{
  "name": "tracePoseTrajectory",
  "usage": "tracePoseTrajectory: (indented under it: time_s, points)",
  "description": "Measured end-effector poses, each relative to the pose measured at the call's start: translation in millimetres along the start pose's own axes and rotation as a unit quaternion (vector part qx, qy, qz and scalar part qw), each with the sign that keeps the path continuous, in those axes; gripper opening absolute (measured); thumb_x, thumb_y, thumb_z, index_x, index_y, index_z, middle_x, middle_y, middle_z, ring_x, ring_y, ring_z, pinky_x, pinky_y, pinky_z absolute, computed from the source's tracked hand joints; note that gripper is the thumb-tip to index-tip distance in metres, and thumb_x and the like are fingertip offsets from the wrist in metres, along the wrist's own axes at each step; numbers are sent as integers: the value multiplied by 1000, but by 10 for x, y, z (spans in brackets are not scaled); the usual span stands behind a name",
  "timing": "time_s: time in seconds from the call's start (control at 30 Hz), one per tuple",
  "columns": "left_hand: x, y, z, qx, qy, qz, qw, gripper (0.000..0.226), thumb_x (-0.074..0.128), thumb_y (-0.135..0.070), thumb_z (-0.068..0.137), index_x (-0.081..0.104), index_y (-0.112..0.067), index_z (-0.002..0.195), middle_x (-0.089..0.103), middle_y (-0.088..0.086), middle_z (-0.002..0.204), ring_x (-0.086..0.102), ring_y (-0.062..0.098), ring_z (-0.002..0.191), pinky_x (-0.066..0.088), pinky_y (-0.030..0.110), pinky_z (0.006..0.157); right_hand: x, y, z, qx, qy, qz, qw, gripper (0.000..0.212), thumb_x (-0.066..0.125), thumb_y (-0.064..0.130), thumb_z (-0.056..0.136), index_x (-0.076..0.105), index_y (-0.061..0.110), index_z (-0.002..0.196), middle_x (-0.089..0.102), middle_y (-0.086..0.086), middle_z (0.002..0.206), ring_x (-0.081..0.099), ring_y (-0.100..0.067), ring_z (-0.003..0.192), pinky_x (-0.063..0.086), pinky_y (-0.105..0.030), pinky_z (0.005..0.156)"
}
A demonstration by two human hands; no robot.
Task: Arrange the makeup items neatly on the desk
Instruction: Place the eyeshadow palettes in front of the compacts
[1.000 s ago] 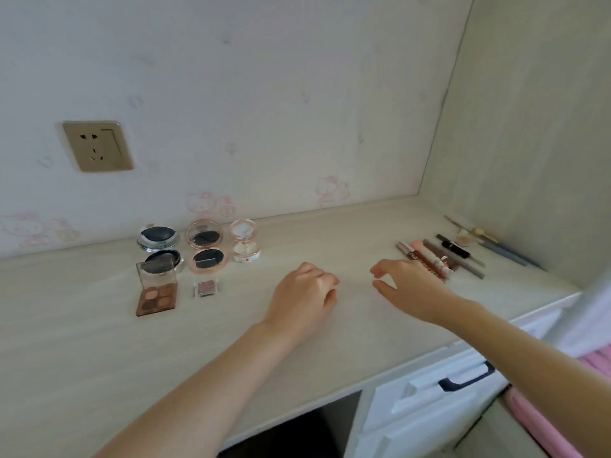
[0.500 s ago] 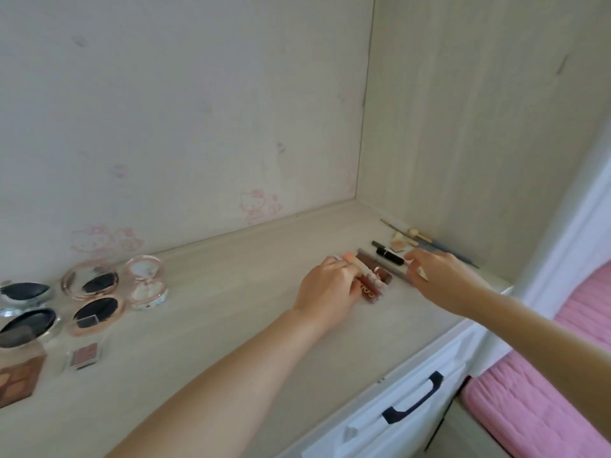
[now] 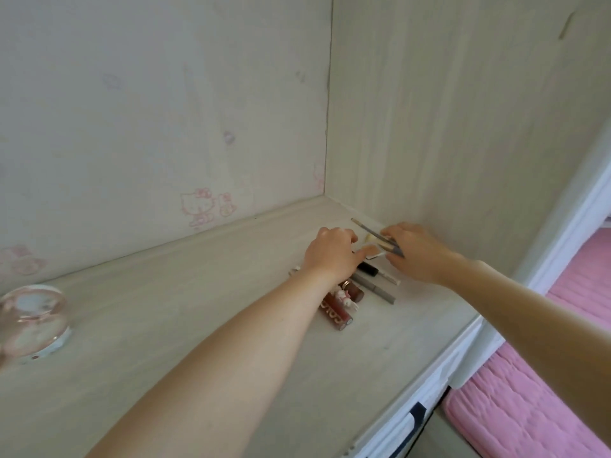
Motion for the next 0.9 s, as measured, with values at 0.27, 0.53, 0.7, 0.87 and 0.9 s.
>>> tracePoseTrajectory:
  time_s: [0.27,0.53,0.7,0.87,0.9]
  points:
    - [202,12,329,-47,81,46,995,68,59,-62,79,54,-14,127,58,2,126,35,25,128,41,39,100,257,-25,297,-49,69,-80,993,62,49,24,86,32,23,146,35,-4,149,26,-24,140,14,-36,115]
    - [239,-15,341,-53,82,30,995,56,60,-54,83,58,-10,118,57,5,123,38,29,123,42,40,98,321,-28,386,-40,73,-85,993,51,48,37,91,42,24,140,41,-2,145,31,-20,137,17,-34,110]
    - [242,-49,329,-57,78,-1,995,47,66,-44,80,59,-9,110,60,9,114,40,27,120,45,39,95,246,23,314,-42,45,-43,997,42,48,32,92,51,20,132,54,-4,132,46,-23,124,29,-32,106]
    - [158,-74,289,-67,55,-99,991,39,77,-38,69,67,-12,96,65,7,102,56,22,106,51,36,89,72,56,130,-39,-20,73,996,37,64,25,88,59,12,123,62,-10,116,57,-27,105,41,-27,85]
    - [120,-85,272,-57,47,-120,990,37,78,-37,69,68,-13,94,66,4,99,56,20,103,50,34,86,38,59,100,-38,-33,84,995,38,65,22,88,58,12,125,61,-10,118,57,-26,106,38,-23,83]
Point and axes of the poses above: each hand's wrist, its own z-axis towards the middle knuckle, its own x-axis out of the palm, y = z × x, the point moved 6 cm from there along z, towards the middle knuckle
